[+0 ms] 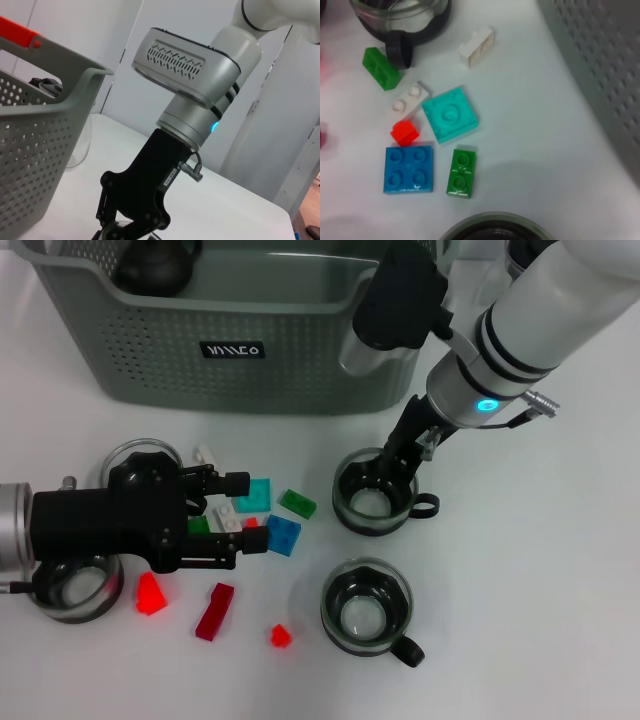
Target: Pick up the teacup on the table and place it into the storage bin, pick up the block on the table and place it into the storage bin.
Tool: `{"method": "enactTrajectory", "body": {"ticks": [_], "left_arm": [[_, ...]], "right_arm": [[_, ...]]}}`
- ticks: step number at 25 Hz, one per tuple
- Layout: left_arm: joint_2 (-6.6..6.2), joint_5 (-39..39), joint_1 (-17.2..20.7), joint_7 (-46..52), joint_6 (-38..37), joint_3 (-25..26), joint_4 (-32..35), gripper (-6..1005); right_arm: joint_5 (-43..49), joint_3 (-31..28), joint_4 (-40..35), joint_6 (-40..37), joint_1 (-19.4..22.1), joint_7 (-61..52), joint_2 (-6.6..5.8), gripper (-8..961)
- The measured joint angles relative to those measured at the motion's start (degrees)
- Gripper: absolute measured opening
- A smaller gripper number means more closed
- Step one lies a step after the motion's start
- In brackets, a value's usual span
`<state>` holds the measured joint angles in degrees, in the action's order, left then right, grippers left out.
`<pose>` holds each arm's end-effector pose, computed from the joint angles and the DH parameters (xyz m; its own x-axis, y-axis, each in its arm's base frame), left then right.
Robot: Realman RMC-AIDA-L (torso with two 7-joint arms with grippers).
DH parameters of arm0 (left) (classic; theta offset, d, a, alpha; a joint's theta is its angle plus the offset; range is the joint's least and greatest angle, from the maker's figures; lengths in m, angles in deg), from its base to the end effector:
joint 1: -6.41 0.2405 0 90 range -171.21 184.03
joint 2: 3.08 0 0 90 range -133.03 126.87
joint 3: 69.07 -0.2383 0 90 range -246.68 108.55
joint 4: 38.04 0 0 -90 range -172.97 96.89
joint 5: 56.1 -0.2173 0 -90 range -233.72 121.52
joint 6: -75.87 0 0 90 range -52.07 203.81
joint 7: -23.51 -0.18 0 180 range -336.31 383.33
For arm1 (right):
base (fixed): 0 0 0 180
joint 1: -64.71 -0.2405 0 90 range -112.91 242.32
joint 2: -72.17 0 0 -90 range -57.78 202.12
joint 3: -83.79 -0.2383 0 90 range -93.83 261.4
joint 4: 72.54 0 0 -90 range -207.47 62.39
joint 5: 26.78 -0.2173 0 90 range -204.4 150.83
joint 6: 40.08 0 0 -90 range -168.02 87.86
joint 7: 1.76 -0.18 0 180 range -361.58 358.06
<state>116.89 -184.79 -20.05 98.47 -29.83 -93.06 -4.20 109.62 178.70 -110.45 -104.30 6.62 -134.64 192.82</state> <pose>-0.2614 0.2699 -0.0232 0.7096 0.4447 0.5465 0.4915 -0.8682 0.0683 0.1480 0.3873 -0.1390 0.8656 -0.3369 0.3705 -0.2541 -0.9330 -0.2547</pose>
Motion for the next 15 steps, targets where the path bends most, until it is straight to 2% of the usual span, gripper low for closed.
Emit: {"method": "enactTrajectory", "body": {"ticks": [6, 15], "left_arm": [[-0.14, 0.01, -0.08, 0.0, 0.12, 0.11, 0.0, 846], [-0.48, -1.15, 0.7, 0.06, -0.08, 0.11, 0.23, 846]], "right_arm": [[0.07, -2.82, -2.38, -2.53, 0.23, -0.74, -0.34, 58], [0.44, -13.54, -11.5, -16.74, 2.43, 0.88, -1.27, 55]]}}
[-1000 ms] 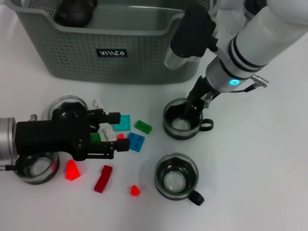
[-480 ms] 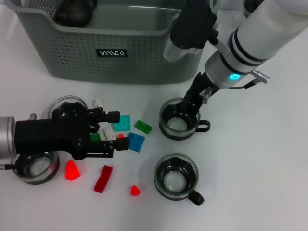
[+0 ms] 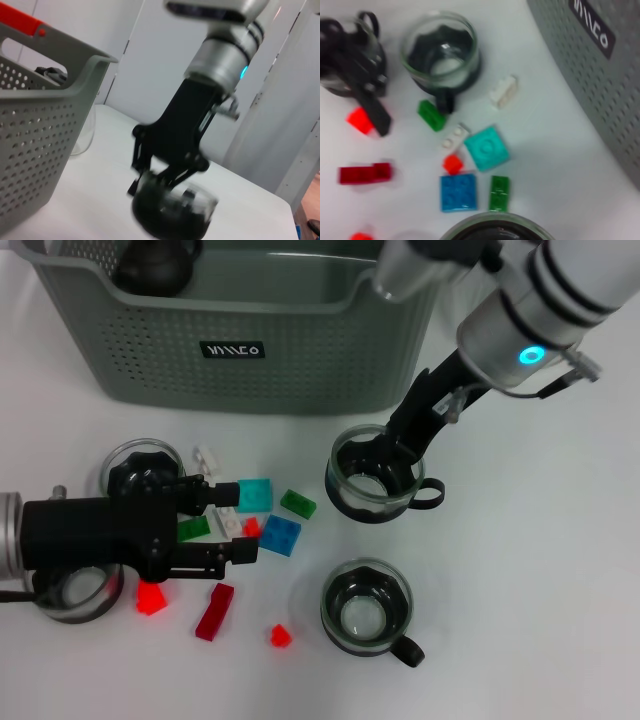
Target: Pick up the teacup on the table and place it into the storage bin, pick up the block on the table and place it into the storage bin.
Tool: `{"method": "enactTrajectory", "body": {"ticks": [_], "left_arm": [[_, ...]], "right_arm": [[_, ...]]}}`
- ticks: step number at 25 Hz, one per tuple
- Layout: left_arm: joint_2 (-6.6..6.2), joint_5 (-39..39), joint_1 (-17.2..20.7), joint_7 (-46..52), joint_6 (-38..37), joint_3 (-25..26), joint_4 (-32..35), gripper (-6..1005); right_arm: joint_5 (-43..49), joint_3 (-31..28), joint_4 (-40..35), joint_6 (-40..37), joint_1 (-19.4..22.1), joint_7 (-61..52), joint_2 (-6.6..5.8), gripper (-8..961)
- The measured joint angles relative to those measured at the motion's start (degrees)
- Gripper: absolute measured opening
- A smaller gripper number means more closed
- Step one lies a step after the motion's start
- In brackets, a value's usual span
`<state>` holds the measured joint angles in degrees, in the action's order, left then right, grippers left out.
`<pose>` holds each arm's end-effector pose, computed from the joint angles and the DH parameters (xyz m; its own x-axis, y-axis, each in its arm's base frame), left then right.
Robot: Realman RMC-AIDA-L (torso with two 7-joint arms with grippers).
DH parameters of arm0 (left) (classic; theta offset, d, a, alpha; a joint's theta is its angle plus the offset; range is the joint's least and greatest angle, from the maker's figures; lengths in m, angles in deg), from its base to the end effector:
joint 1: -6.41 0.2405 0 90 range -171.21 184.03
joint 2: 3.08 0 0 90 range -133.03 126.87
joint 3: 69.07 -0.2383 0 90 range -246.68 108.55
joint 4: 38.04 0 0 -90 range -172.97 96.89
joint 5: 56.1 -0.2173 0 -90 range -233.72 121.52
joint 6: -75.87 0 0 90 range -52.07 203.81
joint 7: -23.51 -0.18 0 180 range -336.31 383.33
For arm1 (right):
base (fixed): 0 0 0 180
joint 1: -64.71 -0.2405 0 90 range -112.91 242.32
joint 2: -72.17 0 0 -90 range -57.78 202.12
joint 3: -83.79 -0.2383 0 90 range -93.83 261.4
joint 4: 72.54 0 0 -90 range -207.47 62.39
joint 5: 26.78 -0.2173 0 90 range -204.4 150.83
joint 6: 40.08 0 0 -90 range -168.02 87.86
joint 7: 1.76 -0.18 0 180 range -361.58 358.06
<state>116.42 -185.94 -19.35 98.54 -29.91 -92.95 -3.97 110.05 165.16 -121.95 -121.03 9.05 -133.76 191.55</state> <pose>-0.2687 0.2657 -0.0211 0.7152 0.4588 0.5272 0.5039 -0.8613 0.0660 0.1166 0.3820 -0.0945 0.8778 -0.3870 0.2824 -0.3556 -0.9213 -0.1575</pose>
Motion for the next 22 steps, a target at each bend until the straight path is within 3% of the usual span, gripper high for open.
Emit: {"method": "enactTrajectory", "body": {"ticks": [8, 13, 18, 22], "left_arm": [[-0.07, -0.19, 0.89, -0.06, -0.1, 0.19, 0.42, 846], [-0.08, -0.75, 0.98, -0.06, 0.32, 0.23, 0.41, 846], [-0.06, -0.77, 0.87, -0.06, 0.33, 0.39, 0.38, 847], [-0.05, -0.77, 0.55, -0.06, 0.42, 0.3, 0.13, 847]], "right_arm": [[-1.08, -11.16, -6.38, -10.8, 0.81, 2.29, -0.28, 55], [-7.69, -17.69, -8.44, -15.96, 0.04, 4.47, -0.73, 55], [-14.16, -22.49, -10.04, -18.82, -2.77, 4.32, -1.62, 55], [-13.68, -23.94, -9.49, -14.95, -6.95, 3.11, -2.23, 55]]}}
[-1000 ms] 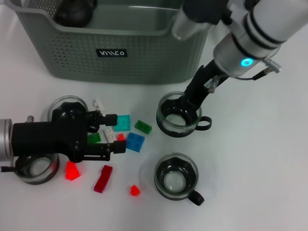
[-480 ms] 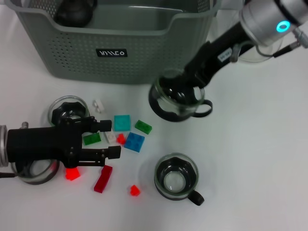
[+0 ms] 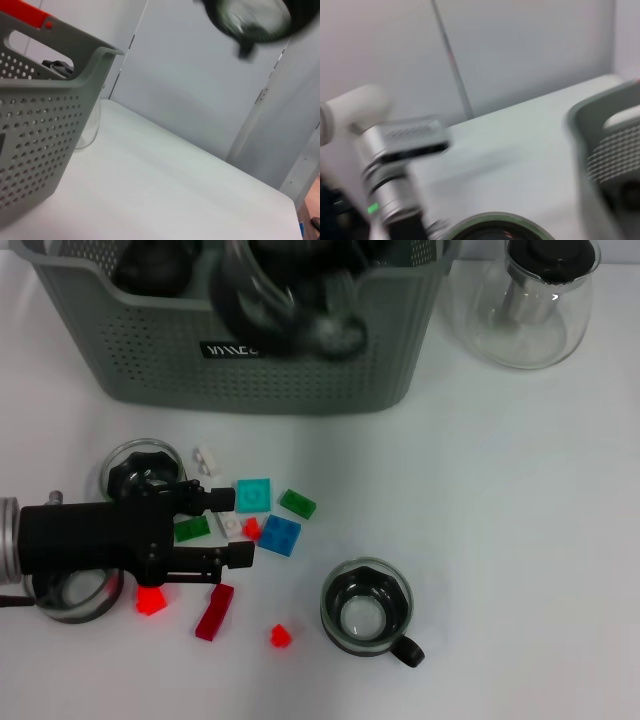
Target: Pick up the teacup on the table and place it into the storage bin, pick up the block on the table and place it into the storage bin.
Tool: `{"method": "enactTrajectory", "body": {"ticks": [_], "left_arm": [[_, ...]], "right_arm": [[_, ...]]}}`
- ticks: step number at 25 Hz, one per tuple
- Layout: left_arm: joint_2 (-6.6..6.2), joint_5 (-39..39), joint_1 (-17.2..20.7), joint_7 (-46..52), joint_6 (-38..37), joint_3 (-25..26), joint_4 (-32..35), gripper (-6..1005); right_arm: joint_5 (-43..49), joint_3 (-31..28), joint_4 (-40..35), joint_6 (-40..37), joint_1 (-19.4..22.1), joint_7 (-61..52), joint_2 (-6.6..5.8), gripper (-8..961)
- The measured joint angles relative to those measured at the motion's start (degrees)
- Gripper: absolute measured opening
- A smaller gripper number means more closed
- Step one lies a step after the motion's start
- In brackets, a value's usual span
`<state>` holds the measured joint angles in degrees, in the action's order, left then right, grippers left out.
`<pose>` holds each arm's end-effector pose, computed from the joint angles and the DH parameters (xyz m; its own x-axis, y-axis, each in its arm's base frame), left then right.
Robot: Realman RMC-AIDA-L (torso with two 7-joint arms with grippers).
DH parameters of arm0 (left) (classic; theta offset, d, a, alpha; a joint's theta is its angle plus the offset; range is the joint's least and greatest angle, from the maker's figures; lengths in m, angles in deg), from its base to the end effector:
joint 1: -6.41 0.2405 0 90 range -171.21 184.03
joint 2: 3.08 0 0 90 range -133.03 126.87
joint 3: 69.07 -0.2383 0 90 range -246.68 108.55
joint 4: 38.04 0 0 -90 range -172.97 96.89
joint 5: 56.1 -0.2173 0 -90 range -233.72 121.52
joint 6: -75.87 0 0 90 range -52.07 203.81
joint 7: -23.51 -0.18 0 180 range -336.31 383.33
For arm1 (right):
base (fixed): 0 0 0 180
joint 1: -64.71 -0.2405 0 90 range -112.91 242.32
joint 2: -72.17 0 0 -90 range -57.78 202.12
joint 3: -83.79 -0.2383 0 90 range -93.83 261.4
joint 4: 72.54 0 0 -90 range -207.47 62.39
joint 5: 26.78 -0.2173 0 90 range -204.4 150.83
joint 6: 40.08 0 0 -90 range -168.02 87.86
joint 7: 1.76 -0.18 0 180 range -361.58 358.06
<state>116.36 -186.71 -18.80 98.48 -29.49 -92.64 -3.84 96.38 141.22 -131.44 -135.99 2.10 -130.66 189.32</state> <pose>-0.2739 0.2633 -0.0212 0.7157 0.4693 0.5172 0.5174 -0.8538 0.0587 -0.0002 0.3940 -0.0085 0.9401 -0.3099 -0.1424 -0.3101 -0.9505 0.0211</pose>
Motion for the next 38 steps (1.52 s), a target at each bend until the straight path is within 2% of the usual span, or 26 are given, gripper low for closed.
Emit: {"method": "enactTrajectory", "body": {"ticks": [4, 6, 7, 9, 10, 11, 14, 17, 22, 31, 38], "left_arm": [[0.0, 0.21, -0.11, 0.0, -0.11, 0.04, -0.1, 847], [0.0, 0.27, -0.11, 0.0, -0.22, 0.07, -0.1, 847], [0.01, 0.35, -0.13, 0.0, -0.31, 0.05, -0.11, 847], [0.04, 0.36, -0.17, 0.0, -0.13, -0.01, -0.15, 847], [0.05, 0.38, -0.17, 0.0, -0.08, 0.01, -0.17, 847], [0.08, 0.41, -0.19, 0.0, -0.05, 0.02, -0.19, 847], [0.08, 0.5, -0.31, 0.01, -0.22, 0.04, -0.18, 847], [0.04, 0.52, -0.53, 0.2, -0.38, 0.05, 0.0, 846], [0.02, 0.58, -0.74, 0.31, -0.39, 0.13, 0.14, 846], [0.0, 0.76, -1.16, 0.34, -0.19, 0.22, 0.17, 846], [-0.01, 1.66, -1.09, 0.2, -0.02, 0.2, -0.14, 846]], "right_arm": [[5.42, 0.34, 2.17, 8.1, -4.21, -0.89, 0.29, 55], [11.53, 0.99, 5.27, 15.89, -7.48, -0.91, 1.69, 55], [11.53, 0.99, 5.27, 15.89, -7.48, -0.91, 1.69, 54], [14.98, 2.56, 7.96, 21.49, -9.4, -0.64, 2.69, 54], [16.27, 5.5, 11.13, 27.06, -10.85, -0.68, 3.02, 54], [16.27, 5.5, 11.13, 27.06, -10.85, -0.68, 3.02, 54], [16.48, 9.98, 16.22, 34.25, -12.74, -0.98, 3.06, 54], [16.37, 11.98, 19.93, 40.16, -13.99, -0.77, 3.11, 54], [16.27, 14.48, 24.98, 49.71, -15.14, -0.46, 3.31, 54], [16.25, 25.75, 33.85, 67.79, -15.61, -0.89, 3.89, 54], [16.27, 30.37, 36.92, 72.33, -14.47, -0.46, 4.22, 55]]}}
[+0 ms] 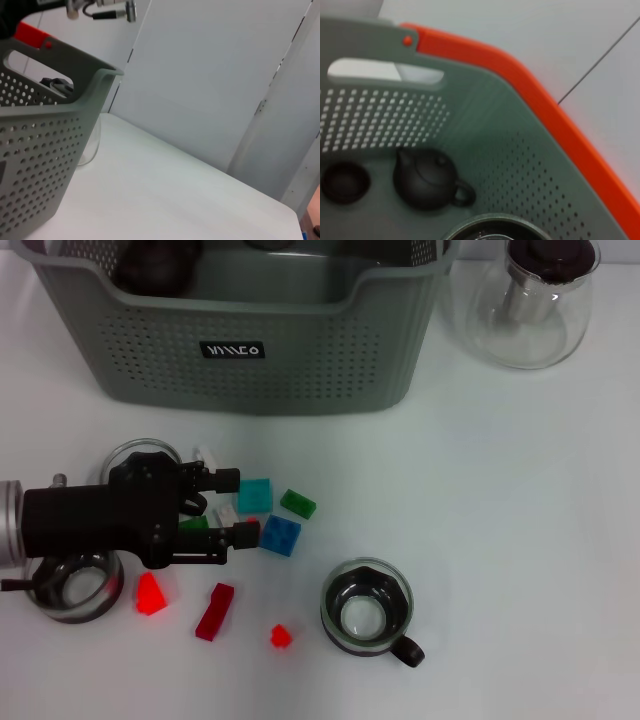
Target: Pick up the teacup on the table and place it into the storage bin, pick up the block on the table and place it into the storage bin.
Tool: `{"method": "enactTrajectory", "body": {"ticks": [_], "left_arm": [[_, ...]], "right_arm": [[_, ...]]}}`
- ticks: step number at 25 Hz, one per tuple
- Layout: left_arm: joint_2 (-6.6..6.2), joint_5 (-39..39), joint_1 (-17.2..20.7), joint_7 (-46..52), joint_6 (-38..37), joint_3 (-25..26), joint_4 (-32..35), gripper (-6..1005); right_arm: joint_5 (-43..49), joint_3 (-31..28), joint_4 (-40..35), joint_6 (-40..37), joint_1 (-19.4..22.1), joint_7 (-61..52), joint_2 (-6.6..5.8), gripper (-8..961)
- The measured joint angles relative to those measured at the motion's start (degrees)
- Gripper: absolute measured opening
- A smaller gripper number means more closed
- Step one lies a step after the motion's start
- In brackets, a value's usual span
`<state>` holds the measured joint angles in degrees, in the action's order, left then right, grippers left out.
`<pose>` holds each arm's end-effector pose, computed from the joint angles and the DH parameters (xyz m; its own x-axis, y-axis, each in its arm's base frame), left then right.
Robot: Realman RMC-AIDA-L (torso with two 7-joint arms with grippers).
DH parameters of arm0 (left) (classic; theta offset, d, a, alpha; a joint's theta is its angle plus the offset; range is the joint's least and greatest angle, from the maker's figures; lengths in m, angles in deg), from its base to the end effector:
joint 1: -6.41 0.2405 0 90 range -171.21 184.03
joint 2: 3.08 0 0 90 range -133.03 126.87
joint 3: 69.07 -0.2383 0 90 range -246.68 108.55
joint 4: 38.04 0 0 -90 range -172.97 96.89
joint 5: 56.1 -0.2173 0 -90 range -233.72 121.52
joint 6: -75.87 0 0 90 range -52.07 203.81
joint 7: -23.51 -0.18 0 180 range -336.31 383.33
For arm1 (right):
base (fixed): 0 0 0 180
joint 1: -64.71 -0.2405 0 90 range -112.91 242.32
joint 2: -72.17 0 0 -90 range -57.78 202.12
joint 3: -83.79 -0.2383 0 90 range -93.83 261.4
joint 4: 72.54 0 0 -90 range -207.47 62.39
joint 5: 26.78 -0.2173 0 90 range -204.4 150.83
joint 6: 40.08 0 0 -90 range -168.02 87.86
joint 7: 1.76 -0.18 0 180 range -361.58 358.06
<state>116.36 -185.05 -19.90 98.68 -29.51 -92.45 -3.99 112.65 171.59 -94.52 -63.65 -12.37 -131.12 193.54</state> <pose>-0.2659 0.2717 -0.0187 0.7108 0.4470 0.5431 0.5032 -0.8626 0.0514 0.0203 0.5095 -0.1157 0.9958 -0.0330 0.0851 0.0347 -0.7257 -0.6872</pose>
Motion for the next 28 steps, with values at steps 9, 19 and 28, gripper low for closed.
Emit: {"method": "enactTrajectory", "body": {"ticks": [9, 19, 28], "left_arm": [[0.0, 0.29, -0.05, -0.16, 0.01, 0.0, -0.13, 846], [0.0, 0.3, -0.06, -0.2, 0.1, 0.0, -0.13, 845], [0.14, 0.28, -0.01, -0.2, 0.1, 0.0, -0.13, 845]], "right_arm": [[0.05, 3.75, 0.4, 0.13, 1.9, -0.18, 0.09, 55], [0.3, 4.16, 0.5, -2.11, 2.12, -0.33, -0.17, 54], [0.33, 4.31, 0.77, -2.81, 2.29, -0.37, -0.32, 55]]}}
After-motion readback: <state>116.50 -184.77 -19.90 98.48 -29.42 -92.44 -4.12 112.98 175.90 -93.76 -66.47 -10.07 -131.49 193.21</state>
